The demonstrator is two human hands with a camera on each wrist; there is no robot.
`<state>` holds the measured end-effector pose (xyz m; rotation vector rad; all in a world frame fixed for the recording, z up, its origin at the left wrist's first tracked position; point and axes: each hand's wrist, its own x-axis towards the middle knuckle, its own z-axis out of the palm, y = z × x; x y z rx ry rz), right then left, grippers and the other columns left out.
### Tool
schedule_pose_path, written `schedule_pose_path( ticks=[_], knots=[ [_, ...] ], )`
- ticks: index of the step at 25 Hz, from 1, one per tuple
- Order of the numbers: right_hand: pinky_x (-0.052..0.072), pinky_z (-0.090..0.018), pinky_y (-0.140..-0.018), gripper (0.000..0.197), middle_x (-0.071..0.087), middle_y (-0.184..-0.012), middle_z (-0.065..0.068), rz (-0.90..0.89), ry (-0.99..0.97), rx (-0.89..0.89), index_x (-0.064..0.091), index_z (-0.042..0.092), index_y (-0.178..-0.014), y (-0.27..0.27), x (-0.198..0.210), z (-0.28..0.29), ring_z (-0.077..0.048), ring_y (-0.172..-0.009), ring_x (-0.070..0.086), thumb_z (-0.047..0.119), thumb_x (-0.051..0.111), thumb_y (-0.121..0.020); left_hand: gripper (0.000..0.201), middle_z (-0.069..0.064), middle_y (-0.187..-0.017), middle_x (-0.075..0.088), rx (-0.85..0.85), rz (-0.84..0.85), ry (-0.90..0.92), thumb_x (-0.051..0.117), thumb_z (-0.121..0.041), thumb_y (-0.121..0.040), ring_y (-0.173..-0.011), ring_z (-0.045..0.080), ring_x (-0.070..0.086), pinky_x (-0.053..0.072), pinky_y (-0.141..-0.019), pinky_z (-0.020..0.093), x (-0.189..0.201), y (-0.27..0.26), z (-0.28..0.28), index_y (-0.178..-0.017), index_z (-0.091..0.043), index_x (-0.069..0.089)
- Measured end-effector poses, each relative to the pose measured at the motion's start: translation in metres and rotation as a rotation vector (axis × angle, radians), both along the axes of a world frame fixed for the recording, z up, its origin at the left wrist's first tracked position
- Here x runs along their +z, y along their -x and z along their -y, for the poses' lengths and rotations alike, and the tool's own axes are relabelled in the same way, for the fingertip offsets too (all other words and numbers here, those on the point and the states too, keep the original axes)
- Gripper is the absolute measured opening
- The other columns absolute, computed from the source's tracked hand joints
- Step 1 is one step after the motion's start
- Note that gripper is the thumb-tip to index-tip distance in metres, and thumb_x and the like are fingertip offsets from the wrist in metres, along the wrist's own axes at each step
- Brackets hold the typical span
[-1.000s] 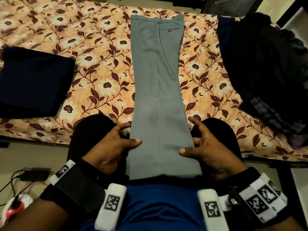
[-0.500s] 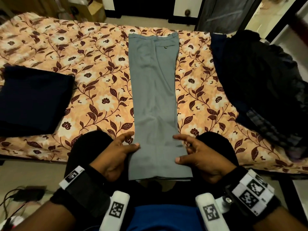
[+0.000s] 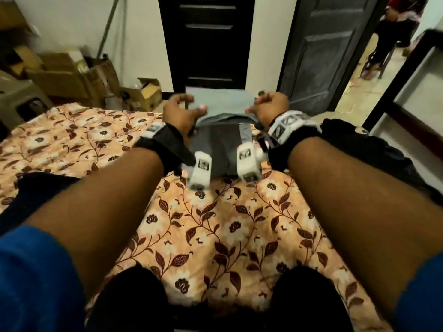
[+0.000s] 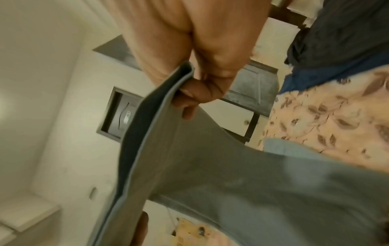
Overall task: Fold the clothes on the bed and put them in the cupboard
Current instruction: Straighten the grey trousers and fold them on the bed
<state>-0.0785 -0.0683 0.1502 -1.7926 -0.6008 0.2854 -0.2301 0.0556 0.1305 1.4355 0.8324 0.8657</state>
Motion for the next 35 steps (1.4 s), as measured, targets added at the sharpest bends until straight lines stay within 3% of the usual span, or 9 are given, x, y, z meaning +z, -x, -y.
schedule_pose_path(
  ticks=[6,11,16,22,25,28,30,33,35],
  knots=[
    [0.045,-0.018,-0.067,0.022,0.06,-0.072,-0.005,-0.471,0.481,0.261,0.06,0.005,-0.074,0.115,-0.2,0.137,-0.021,-0.078,0.054,-0.012,0.052,-0.087,0.05,0.012,-0.082,0.06,-0.149,-0.475,0.458,0.068,0.005,-0.083,-0.035,0.005,0.05,0.035,-0.033,0.015,-0.18,0.119,0.13,-0.124,-0.013,0.045],
    [0.046,-0.02,-0.049,0.017,0.06,-0.067,-0.005,-0.697,0.567,0.52,0.062,0.002,-0.081,0.158,-0.175,0.214,-0.015,-0.059,0.056,-0.014,0.059,-0.079,0.076,0.01,-0.108,0.064,-0.437,-0.579,0.641,0.081,0.004,-0.07,-0.084,0.024,0.07,0.059,-0.067,0.032,-0.169,0.18,0.171,-0.13,-0.021,0.043],
    [0.054,-0.03,-0.057,0.022,0.07,-0.082,-0.011,-0.323,0.847,0.445,0.063,0.012,-0.094,0.112,-0.162,0.181,-0.019,-0.063,0.064,0.033,0.065,-0.088,0.044,0.021,-0.081,0.07,-0.465,-0.857,0.386,0.076,-0.026,-0.084,-0.061,0.029,0.064,0.054,-0.059,0.037,-0.17,0.154,0.109,-0.117,-0.029,0.047],
    [0.05,-0.036,-0.09,0.035,0.067,-0.107,-0.01,-0.31,0.584,0.121,0.064,0.009,-0.112,0.047,-0.238,0.089,-0.03,-0.101,0.061,0.027,0.072,-0.083,0.045,0.015,-0.088,0.06,-0.082,-0.55,0.423,0.069,-0.02,-0.089,-0.061,0.024,0.052,0.043,-0.059,0.031,-0.224,0.07,0.019,-0.131,-0.01,0.054],
    [0.039,-0.022,-0.082,0.051,0.056,-0.13,-0.009,-0.323,0.47,0.015,0.048,0.008,-0.134,0.027,-0.252,0.06,-0.027,-0.116,0.054,0.018,0.068,-0.088,0.047,0.01,-0.074,0.047,-0.05,-0.559,0.478,0.067,-0.035,-0.09,-0.044,0.019,0.035,0.028,-0.048,0.024,-0.235,0.043,-0.014,-0.129,-0.014,0.052],
    [0.047,-0.016,-0.06,0.046,0.059,-0.118,-0.003,-0.471,0.258,-0.018,0.052,0.009,-0.127,0.006,-0.259,0.034,-0.02,-0.105,0.055,0.016,0.07,-0.086,0.039,0.001,-0.063,0.042,-0.084,-0.518,0.601,0.059,-0.053,-0.09,-0.048,0.017,0.037,0.03,-0.049,0.026,-0.235,0.024,-0.036,-0.088,-0.015,0.057],
    [0.047,-0.015,-0.05,0.037,0.066,-0.109,-0.008,-0.482,0.235,-0.014,0.061,0.007,-0.111,-0.006,-0.265,0.016,-0.024,-0.096,0.061,0.022,0.075,-0.081,0.041,0.004,-0.088,0.057,-0.087,-0.48,0.61,0.057,-0.053,-0.091,-0.074,0.02,0.051,0.044,-0.062,0.03,-0.234,0.01,-0.043,-0.105,-0.014,0.06],
    [0.055,-0.037,-0.075,0.024,0.068,-0.094,-0.018,-0.39,0.215,-0.014,0.057,0.012,-0.088,-0.019,-0.267,0.005,-0.026,-0.084,0.064,0.019,0.078,-0.077,0.025,0.009,-0.097,0.065,-0.046,-0.323,0.513,0.062,-0.027,-0.094,-0.081,0.026,0.057,0.05,-0.048,0.016,-0.225,-0.001,-0.047,-0.108,-0.006,0.064],
    [0.055,-0.038,-0.076,0.017,0.066,-0.087,-0.016,-0.395,0.075,-0.061,0.055,0.012,-0.087,-0.024,-0.266,0.015,-0.025,-0.077,0.063,0.01,0.072,-0.082,0.011,0.008,-0.094,0.071,-0.059,-0.136,0.502,0.059,-0.012,-0.094,-0.09,0.027,0.064,0.057,-0.064,0.021,-0.213,0.002,-0.046,-0.101,-0.006,0.064]
  ],
)
